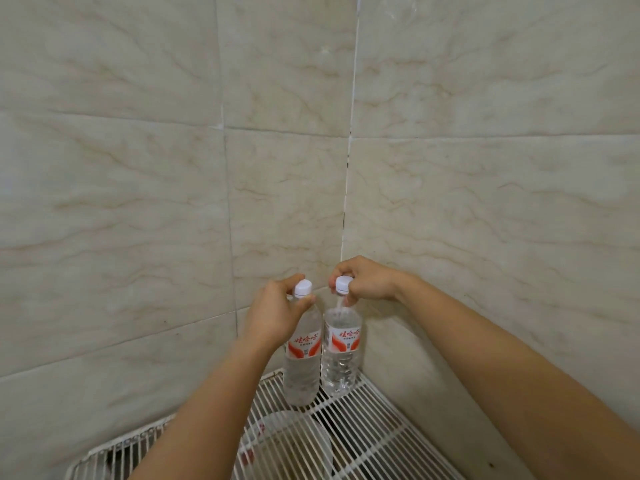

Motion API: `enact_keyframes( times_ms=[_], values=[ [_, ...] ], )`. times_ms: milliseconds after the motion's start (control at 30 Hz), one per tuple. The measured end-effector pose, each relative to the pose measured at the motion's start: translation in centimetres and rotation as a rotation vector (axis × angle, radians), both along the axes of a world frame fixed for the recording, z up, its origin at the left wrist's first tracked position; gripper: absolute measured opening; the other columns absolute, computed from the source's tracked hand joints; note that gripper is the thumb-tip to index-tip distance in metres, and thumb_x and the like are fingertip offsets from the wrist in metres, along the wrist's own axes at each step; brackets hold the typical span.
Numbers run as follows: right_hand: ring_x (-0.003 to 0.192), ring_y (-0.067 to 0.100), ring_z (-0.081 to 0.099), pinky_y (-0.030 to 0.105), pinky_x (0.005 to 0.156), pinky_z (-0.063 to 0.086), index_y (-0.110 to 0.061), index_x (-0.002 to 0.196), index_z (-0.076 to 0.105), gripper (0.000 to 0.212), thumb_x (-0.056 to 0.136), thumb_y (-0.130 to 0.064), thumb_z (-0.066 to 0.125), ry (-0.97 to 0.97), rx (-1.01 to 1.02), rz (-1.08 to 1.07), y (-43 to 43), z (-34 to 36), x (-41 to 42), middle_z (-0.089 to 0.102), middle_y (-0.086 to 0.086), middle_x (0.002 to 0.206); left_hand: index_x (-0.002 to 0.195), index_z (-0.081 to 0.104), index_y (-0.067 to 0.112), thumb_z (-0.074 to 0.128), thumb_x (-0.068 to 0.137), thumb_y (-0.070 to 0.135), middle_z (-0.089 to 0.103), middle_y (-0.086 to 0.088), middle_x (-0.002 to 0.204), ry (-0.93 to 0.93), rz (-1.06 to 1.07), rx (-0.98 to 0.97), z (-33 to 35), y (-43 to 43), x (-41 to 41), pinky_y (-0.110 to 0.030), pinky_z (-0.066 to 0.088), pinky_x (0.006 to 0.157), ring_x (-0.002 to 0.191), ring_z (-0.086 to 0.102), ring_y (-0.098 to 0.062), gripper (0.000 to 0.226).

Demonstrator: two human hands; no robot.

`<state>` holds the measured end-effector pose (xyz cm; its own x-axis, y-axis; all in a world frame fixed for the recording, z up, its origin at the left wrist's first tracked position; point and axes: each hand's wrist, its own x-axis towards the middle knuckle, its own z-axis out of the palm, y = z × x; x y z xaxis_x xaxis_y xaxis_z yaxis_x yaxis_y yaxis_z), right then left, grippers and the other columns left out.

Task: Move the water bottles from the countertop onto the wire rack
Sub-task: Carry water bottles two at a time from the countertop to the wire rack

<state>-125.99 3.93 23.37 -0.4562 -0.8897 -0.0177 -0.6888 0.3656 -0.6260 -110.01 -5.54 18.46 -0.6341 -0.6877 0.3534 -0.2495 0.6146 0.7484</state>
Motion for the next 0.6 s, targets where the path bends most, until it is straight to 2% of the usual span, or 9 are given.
enact_keyframes(
  times_ms=[100,233,367,467,533,600],
  values=[
    [0.105,0.028,0.059,0.031,0.065,0.049,-0.017,0.107,0.057,0.039,0.074,-0.005,0.074,-0.013,0.051,-0.035,0.2,-0.6,0.3,0.059,0.007,0.109,0.121,0.060,0.030,0.067,0.082,0.041,0.066,0.005,0.120,-0.015,0.008,-0.014,0.0,0.0,0.1,-0.032,0.046,0.076,0.105,0.062,-0.018,0.041],
    [0.095,0.025,0.057,0.033,0.062,0.053,-0.016,0.101,0.050,0.038,0.075,-0.008,0.077,-0.020,-0.011,-0.049,0.7,-1.7,0.7,0.055,0.006,0.102,0.128,0.056,0.026,0.068,0.082,0.038,0.063,0.002,0.127,-0.011,0.034,0.010,0.1,0.1,0.0,-0.029,0.043,0.083,0.116,0.057,-0.019,0.050],
    [0.095,0.026,0.057,0.034,0.063,0.053,-0.018,0.102,0.048,0.041,0.076,-0.009,0.078,0.016,-0.054,-0.068,0.5,-2.0,1.0,0.055,0.007,0.105,0.119,0.062,0.026,0.068,0.082,0.036,0.068,0.001,0.113,0.042,0.092,-0.019,0.0,0.9,-0.2,-0.029,0.043,0.073,0.097,0.060,-0.017,0.038],
    [0.093,0.025,0.055,0.028,0.057,0.047,-0.018,0.102,0.046,0.042,0.075,-0.008,0.078,0.028,-0.057,-0.058,0.2,-2.0,1.4,0.055,0.006,0.104,0.104,0.067,0.017,0.071,0.080,0.034,0.062,0.001,0.083,0.068,0.136,-0.043,0.1,1.3,-0.4,-0.037,0.049,0.074,0.080,0.056,-0.017,0.030],
    [0.092,0.024,0.054,0.026,0.056,0.044,-0.017,0.102,0.046,0.042,0.075,-0.007,0.077,0.026,-0.060,-0.054,0.2,-2.0,1.4,0.054,0.004,0.103,0.101,0.067,0.012,0.072,0.079,0.034,0.055,0.005,0.077,0.078,0.151,-0.047,0.2,1.5,-0.4,-0.039,0.050,0.074,0.076,0.052,-0.015,0.032],
    [0.095,0.025,0.055,0.029,0.059,0.048,-0.018,0.103,0.046,0.042,0.076,-0.006,0.076,0.001,-0.065,-0.064,0.4,-2.0,1.3,0.054,0.006,0.105,0.106,0.067,0.013,0.071,0.080,0.034,0.061,-0.003,0.079,0.086,0.161,-0.046,0.3,1.9,-0.3,-0.037,0.048,0.071,0.076,0.053,-0.016,0.034]
  ],
)
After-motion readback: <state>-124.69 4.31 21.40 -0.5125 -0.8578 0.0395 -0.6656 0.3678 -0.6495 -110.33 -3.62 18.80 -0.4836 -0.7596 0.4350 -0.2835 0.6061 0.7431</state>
